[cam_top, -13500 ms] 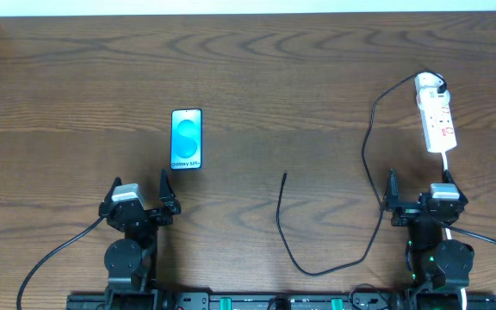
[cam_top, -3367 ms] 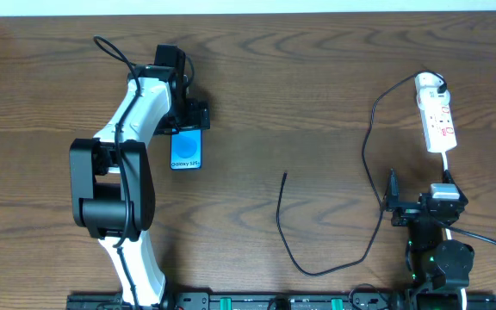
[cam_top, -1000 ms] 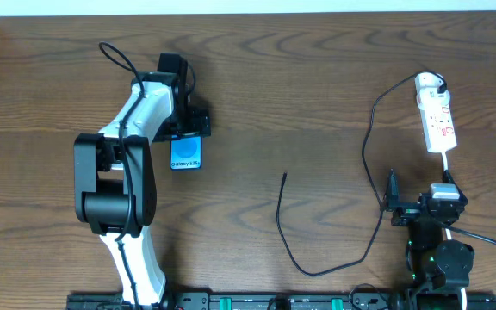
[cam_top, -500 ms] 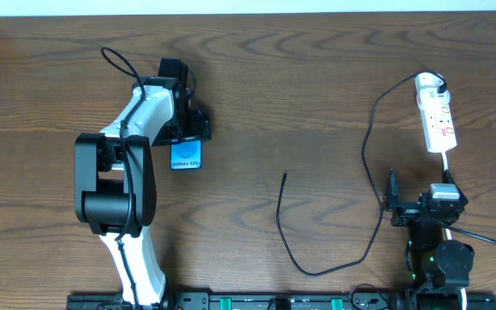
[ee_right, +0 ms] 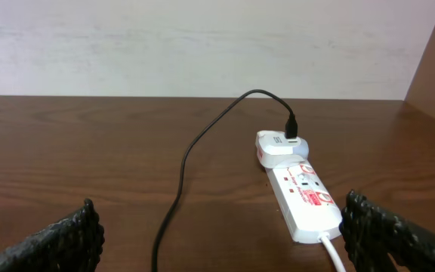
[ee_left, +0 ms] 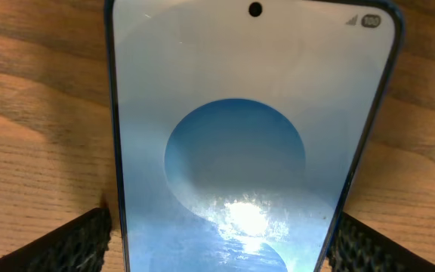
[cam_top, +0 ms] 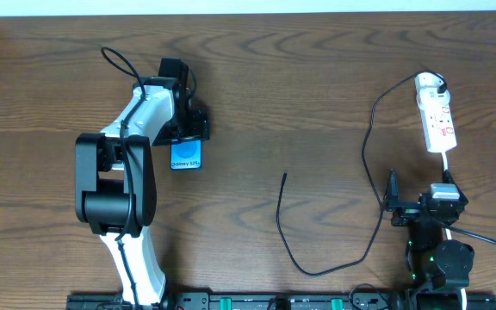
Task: Plug charger to phone and switch on socket
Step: 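Close the left gripper on the phone's top end, then lift the phone and tilt it upright with the left gripper, then hold the phone upright in the left gripper above the table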
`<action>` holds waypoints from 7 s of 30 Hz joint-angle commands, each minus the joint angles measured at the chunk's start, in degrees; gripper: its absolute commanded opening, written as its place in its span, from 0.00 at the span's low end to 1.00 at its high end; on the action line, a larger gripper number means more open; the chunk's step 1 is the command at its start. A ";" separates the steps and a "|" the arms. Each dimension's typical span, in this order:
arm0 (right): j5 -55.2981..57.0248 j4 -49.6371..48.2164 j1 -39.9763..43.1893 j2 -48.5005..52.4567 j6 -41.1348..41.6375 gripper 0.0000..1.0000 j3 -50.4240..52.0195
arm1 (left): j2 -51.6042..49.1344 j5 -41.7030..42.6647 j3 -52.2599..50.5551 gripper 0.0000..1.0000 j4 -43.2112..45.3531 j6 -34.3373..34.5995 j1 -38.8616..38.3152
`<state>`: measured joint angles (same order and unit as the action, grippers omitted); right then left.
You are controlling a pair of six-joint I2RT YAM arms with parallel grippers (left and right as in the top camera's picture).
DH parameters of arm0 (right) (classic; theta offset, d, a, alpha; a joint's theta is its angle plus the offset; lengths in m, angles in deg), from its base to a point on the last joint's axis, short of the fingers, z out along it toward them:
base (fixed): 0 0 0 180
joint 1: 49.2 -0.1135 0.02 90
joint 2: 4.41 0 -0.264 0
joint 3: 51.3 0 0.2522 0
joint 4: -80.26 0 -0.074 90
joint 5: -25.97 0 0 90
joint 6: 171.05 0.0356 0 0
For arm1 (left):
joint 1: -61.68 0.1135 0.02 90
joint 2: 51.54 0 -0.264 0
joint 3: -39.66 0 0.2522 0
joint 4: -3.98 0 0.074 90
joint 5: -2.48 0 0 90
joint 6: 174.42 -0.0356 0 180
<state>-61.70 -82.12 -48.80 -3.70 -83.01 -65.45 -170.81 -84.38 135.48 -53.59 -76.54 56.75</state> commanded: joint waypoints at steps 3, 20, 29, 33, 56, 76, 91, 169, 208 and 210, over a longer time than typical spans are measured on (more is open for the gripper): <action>0.11 0.22 -0.39 -0.33 -0.46 0.99 0.07 | -0.76 -0.59 -0.96 0.86 -0.15 0.33 0.07; 0.11 0.22 -0.39 -0.33 -0.46 0.99 0.07 | -0.76 -0.59 -0.96 0.70 0.02 0.31 0.07; 0.11 0.22 -0.39 -0.33 -0.46 0.99 0.07 | -0.76 -0.59 -0.96 0.63 0.04 0.33 0.07; 0.11 0.22 -0.39 -0.33 -0.46 0.99 0.07 | -0.76 -0.59 -0.96 0.59 0.04 0.33 0.07; 0.11 0.22 -0.39 -0.33 -0.46 0.99 0.07 | -0.66 -0.66 0.11 0.07 -0.26 0.26 0.09; 0.11 0.22 -0.39 -0.33 -0.46 0.99 0.09 | 3.23 -1.22 2.05 0.07 -2.03 -0.37 0.09; 0.11 0.22 -0.39 -0.33 -0.46 0.99 0.07 | 3.37 -1.18 5.88 0.07 -4.72 -0.35 0.09; 0.11 0.22 -0.39 -0.33 -0.46 0.99 0.09 | 10.71 81.70 10.01 0.07 -8.39 46.86 0.13; 0.11 0.22 -0.39 -0.33 -0.46 0.99 0.07 | 10.71 81.72 10.01 0.07 -8.41 46.95 0.13; 0.11 0.22 -0.39 -0.33 -0.46 0.99 0.07 | 10.71 81.74 10.01 0.07 -8.41 47.34 0.13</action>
<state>-61.70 -82.12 -48.80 -3.70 -83.01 -65.45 -161.85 -6.16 143.57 -61.87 -30.16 56.75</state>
